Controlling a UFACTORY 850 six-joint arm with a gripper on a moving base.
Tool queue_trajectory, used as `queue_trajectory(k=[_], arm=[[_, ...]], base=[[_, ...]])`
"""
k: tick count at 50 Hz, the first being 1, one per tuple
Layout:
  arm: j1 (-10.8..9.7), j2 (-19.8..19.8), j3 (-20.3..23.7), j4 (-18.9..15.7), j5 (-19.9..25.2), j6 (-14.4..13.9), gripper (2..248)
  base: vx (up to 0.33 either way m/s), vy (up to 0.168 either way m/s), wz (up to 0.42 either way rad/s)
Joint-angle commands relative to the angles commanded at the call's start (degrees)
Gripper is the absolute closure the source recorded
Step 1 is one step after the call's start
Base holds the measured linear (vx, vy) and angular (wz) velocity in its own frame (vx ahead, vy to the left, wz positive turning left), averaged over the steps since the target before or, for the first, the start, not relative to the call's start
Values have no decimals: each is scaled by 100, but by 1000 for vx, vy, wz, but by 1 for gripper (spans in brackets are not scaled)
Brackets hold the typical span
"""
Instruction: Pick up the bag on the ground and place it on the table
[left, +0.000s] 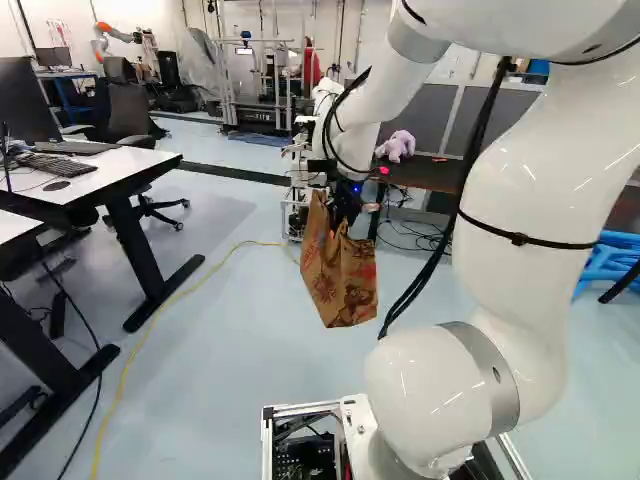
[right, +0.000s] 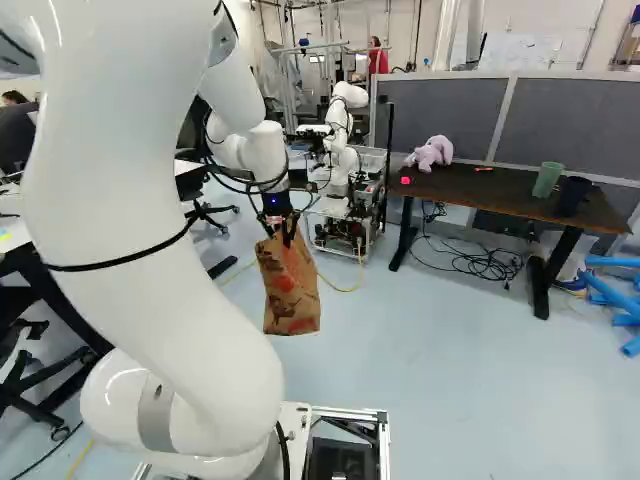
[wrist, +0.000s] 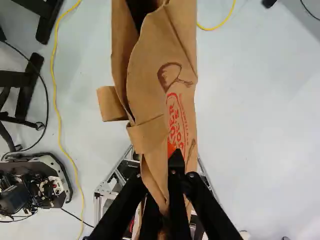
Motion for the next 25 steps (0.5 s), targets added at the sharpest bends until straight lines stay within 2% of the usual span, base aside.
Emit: queue_trajectory(k=[25], arm=[[-16,313,-173,0,-460,0,229]], base=[[0,0,0]])
